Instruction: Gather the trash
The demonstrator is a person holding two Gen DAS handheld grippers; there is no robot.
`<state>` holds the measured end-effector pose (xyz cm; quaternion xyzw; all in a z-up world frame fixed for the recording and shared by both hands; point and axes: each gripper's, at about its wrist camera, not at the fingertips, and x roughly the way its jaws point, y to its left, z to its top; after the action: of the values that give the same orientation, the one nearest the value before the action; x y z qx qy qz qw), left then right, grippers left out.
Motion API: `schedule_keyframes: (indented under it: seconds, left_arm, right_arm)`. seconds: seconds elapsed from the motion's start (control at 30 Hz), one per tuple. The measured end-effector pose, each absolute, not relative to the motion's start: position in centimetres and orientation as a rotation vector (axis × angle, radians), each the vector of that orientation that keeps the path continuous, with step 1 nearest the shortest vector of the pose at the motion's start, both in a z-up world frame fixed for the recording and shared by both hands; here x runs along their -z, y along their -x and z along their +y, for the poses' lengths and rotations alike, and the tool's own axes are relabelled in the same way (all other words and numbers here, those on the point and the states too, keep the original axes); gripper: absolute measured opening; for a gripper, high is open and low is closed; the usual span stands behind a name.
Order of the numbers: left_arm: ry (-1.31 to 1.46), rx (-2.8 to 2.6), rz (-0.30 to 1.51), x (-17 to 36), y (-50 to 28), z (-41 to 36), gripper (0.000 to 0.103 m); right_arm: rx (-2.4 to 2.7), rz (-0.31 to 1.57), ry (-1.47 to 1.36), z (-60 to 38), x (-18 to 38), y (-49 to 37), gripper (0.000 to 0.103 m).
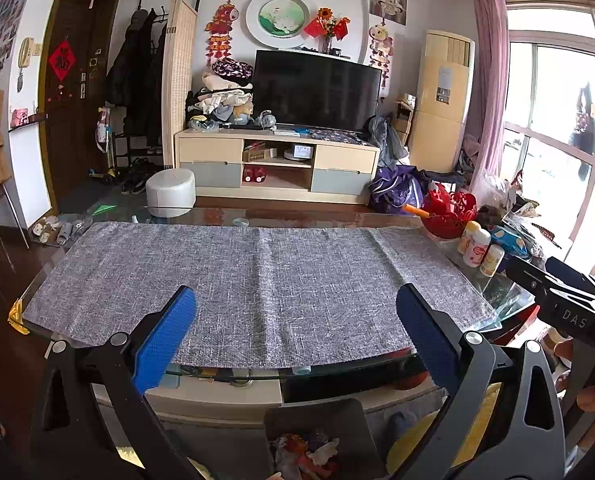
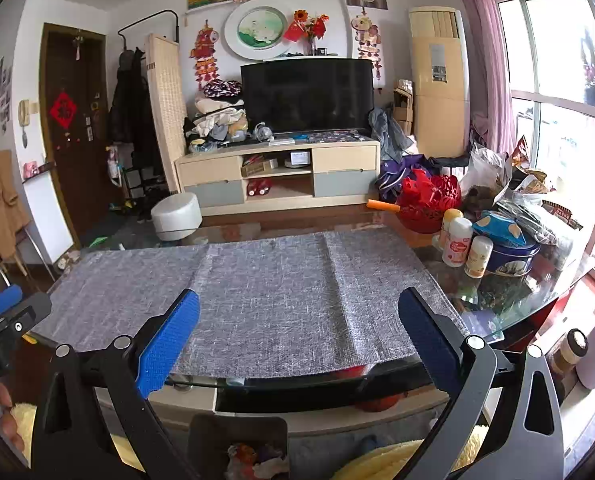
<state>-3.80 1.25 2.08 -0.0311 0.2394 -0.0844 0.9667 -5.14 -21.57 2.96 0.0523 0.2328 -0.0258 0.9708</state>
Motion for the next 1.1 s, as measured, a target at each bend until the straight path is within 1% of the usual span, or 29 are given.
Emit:
schedule_keyframes:
  seconds: [1.1]
  left_arm:
    - [0.070, 0.142, 0.491, -1.8, 3.6, 1.3, 0.095]
  right_arm:
    - [0.037, 0.493, -0.111, -21.4, -1.9, 4.4, 0.100]
